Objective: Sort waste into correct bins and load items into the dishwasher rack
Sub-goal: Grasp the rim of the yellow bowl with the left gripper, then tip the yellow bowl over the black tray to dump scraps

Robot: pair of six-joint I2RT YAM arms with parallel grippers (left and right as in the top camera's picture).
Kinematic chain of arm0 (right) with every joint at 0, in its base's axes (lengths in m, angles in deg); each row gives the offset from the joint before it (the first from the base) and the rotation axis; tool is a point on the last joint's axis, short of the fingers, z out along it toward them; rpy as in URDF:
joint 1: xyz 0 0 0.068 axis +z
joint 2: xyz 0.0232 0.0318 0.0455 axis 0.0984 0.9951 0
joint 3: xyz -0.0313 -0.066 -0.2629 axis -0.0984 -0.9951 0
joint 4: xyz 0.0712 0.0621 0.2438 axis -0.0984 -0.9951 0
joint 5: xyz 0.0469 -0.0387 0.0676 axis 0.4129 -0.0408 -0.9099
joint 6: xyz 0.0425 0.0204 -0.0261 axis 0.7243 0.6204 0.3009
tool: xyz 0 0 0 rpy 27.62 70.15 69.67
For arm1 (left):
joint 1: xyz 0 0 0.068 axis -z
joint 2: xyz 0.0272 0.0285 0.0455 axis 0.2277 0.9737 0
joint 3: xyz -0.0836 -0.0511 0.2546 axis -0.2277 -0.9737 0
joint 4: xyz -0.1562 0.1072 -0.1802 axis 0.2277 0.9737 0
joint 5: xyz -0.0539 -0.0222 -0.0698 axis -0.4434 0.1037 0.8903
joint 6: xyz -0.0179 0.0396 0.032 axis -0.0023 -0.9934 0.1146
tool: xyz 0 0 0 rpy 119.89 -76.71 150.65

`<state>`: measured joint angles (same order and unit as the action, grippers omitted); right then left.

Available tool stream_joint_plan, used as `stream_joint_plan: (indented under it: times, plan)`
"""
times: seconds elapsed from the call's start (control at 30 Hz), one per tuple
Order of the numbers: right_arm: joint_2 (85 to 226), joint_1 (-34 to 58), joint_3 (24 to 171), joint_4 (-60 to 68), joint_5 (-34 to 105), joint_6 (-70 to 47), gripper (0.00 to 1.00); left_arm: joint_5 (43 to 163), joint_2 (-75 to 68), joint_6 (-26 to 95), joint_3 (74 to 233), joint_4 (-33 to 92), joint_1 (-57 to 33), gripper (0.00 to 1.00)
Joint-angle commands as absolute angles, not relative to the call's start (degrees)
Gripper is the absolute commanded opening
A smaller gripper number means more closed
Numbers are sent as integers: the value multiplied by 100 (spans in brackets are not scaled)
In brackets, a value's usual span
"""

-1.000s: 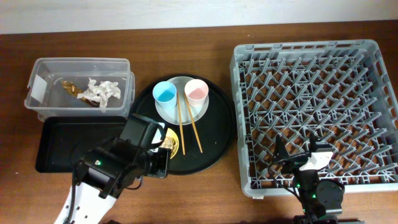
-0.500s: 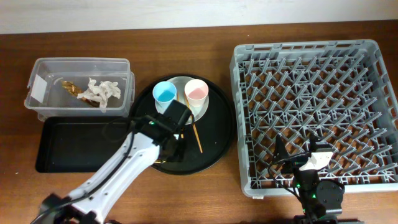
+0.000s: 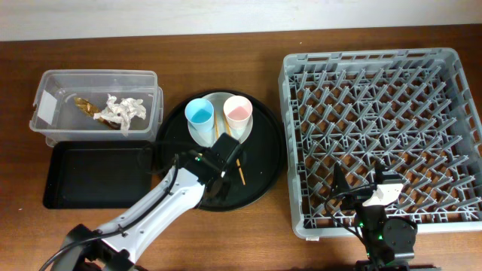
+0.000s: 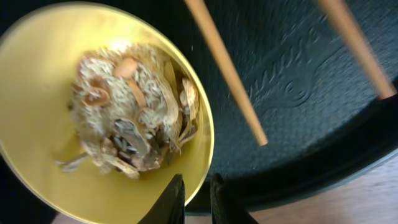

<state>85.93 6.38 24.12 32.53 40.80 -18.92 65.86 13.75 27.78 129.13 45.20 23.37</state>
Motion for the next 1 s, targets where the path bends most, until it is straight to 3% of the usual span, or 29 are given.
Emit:
stream_joint_plan:
  times: [0.0,0.33,0.43,0.67,0.87,0.97]
  plan:
    - [8549,638,2372,3240,4030,-1847,98,6508,1406,2703,12607,4317,2359,15]
    - [8549,638,2372,3240,4030,-1847,98,6506,1404,2705,12272,3764,2359,15]
    - [8549,638,2372,3240,4030,-1847,98,6486,1404,2703,12355,3762,2357,1]
    - [8549,638,2372,3240,4030,-1847,98,6482,1402,2708,13391,3790,2337,1]
    - [8549,638,2372,3240,4030,-1847,98,6088,1404,2837,14412,4806,1804,0]
    - [8549,638,2372,3240,4030,-1847,98,6739,1373,2856,14773,5112,1131,0]
